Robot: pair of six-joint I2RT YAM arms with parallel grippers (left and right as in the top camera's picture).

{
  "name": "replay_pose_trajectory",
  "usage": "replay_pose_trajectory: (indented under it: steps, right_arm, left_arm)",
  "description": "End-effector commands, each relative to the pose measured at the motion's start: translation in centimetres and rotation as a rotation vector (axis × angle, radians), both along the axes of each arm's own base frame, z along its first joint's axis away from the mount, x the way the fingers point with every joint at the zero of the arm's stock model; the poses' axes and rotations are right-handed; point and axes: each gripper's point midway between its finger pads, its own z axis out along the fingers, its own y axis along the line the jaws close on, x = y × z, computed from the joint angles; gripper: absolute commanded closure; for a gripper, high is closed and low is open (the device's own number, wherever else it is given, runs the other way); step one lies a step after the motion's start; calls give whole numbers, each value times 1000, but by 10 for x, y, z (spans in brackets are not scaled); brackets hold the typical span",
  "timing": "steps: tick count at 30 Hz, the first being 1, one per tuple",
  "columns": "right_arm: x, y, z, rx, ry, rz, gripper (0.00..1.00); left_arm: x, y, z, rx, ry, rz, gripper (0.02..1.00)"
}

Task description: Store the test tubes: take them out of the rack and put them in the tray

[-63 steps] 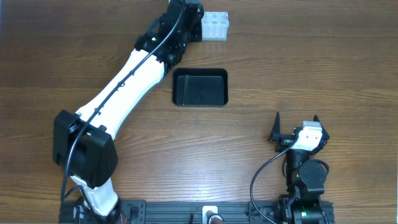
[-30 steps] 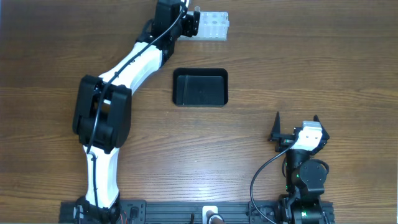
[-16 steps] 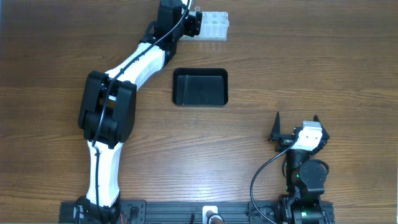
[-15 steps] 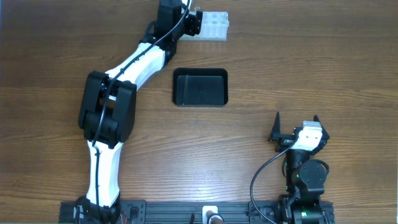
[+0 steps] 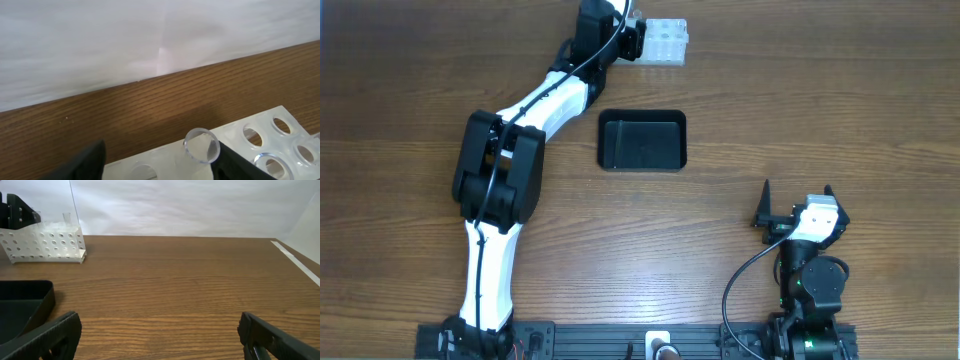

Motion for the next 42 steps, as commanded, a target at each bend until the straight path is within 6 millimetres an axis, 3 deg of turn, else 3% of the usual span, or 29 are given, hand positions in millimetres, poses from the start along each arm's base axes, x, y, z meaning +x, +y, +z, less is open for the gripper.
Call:
replay_pose_trajectory:
  steps: [1,12,17,28,42]
  right_arm:
    - [0,-1,-3,-4,5,-1,9]
    - [0,-1,-3,-4,5,-1,9]
    - [0,-1,-3,-4,5,-1,9]
    - [0,-1,-3,-4,5,-1,9]
    - [0,-1,-3,-4,5,-1,7]
  left_arm:
    - [5,-4,7,-4,-26,-22,406]
    - [5,-10,7,-26,-38,-53,531]
    - [5,-13,7,-34,-47,-64,638]
    - [4,-20,0,-43,-49,-88,693]
    - [4,-21,2,-46,-56,-89,879]
